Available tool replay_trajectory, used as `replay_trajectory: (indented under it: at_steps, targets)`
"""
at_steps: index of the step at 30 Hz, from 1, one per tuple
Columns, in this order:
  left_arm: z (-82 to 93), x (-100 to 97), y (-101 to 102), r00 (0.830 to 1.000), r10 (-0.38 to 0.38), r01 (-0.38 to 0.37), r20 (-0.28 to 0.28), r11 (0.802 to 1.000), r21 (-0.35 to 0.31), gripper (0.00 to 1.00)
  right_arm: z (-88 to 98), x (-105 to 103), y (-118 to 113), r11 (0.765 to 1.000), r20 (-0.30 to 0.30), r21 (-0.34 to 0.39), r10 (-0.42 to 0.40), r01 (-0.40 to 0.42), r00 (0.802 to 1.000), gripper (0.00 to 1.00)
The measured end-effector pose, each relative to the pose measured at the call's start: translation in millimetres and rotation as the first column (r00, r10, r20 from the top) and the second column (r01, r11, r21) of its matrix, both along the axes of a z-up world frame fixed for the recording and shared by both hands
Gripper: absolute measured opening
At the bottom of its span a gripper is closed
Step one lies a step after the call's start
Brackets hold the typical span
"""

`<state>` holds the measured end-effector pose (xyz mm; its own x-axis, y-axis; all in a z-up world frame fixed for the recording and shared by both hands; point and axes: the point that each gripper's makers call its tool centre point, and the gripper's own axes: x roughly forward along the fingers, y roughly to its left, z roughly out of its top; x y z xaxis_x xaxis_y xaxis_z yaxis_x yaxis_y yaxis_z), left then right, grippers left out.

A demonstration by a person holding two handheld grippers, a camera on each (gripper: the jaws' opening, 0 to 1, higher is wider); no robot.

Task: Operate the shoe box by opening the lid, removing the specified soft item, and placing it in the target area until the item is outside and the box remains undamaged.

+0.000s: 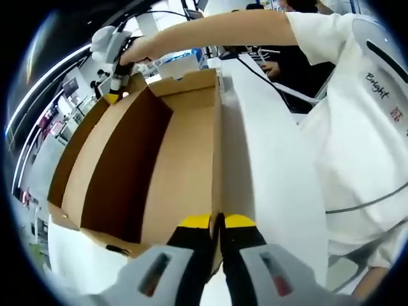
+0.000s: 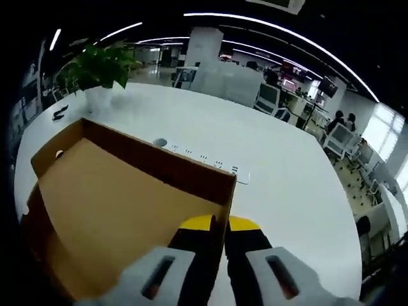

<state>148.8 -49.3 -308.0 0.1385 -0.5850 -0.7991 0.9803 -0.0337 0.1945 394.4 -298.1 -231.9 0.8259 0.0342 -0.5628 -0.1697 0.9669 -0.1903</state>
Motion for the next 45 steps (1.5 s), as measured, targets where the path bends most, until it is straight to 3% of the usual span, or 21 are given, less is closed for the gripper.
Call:
replay_trajectory:
  at_steps: [5,7,9,11,13,20,21,23,25,30,33,35,39,42,45]
  targets:
    - [0.1,-0.3,2,1.000,0.008,-0.008,-0.011,1.000,-0.002,0.02,14.5,-6,6,0.998,0.076,-0.059,0.022,-0.018,0.997,0.03]
    - [0.3,0.1,2,1.000,0.010,-0.010,-0.009,1.000,-0.007,0.03,13.0,-2,3,0.999,0.081,-0.042,0.015,-0.012,0.997,0.03]
    - [-0.6,-1.0,1,1.000,0.018,-0.018,-0.004,1.000,0.003,0.03,25.5,-2,6,1.000,0.150,-0.009,0.019,-0.017,0.989,0.03]
    - [-1.7,-3.6,1,1.000,0.013,-0.013,0.002,1.000,0.017,0.02,34.2,-10,5,0.999,0.186,-0.039,0.032,-0.026,0.982,0.04]
    - [-1.7,-3.1,2,1.000,0.012,-0.012,0.000,1.000,0.022,0.02,43.4,-13,2,1.000,0.239,-0.003,0.023,-0.022,0.971,0.03]
    - [-1.9,0.2,3,1.000,0.025,-0.025,0.008,0.999,0.023,0.02,54.8,-17,-1,1.000,0.289,0.017,0.015,-0.020,0.957,0.03]
    - [-2.0,0.3,3,1.000,0.029,-0.029,0.006,0.999,0.023,0.02,60.1,-21,-1,1.000,0.311,0.023,0.010,-0.018,0.950,0.03]
    - [-1.9,1.0,3,0.999,0.038,-0.038,0.001,0.999,0.022,0.02,76.7,-32,-2,0.999,0.402,0.034,0.000,-0.014,0.916,0.03]
    - [-1.9,0.4,3,1.000,0.028,-0.028,0.006,0.999,0.021,0.02,83.8,-41,-3,0.999,0.445,0.029,-0.002,-0.012,0.896,0.02]
    - [-1.8,2.0,3,0.999,0.042,-0.042,-0.002,0.999,0.022,0.03,96.2,-58,0,0.997,0.482,0.077,-0.012,-0.028,0.876,0.01]
    - [-1.8,3.0,3,0.999,0.053,-0.053,0.001,0.998,0.023,0.02,104.1,-64,5,0.998,0.504,0.050,0.009,-0.040,0.864,0.01]
    - [-1.7,2.2,3,1.000,0.017,-0.017,0.023,1.000,0.017,0.02,106.9,-72,7,0.998,0.521,0.052,0.008,-0.041,0.854,0.01]
    - [-1.0,3.8,4,1.000,0.030,-0.030,0.005,1.000,0.010,0.03,106.8,-85,2,0.995,0.547,0.092,-0.016,-0.041,0.837,0.00]
    - [-1.0,3.4,4,1.000,0.021,-0.021,0.011,1.000,0.009,0.04,106.8,-113,-1,0.995,0.598,0.093,-0.021,-0.044,0.801,0.00]
    - [-1.2,2.3,4,1.000,0.010,-0.010,0.011,1.000,0.016,0.03,106.8,-130,-1,0.991,0.615,0.119,-0.024,-0.063,0.788,0.00]
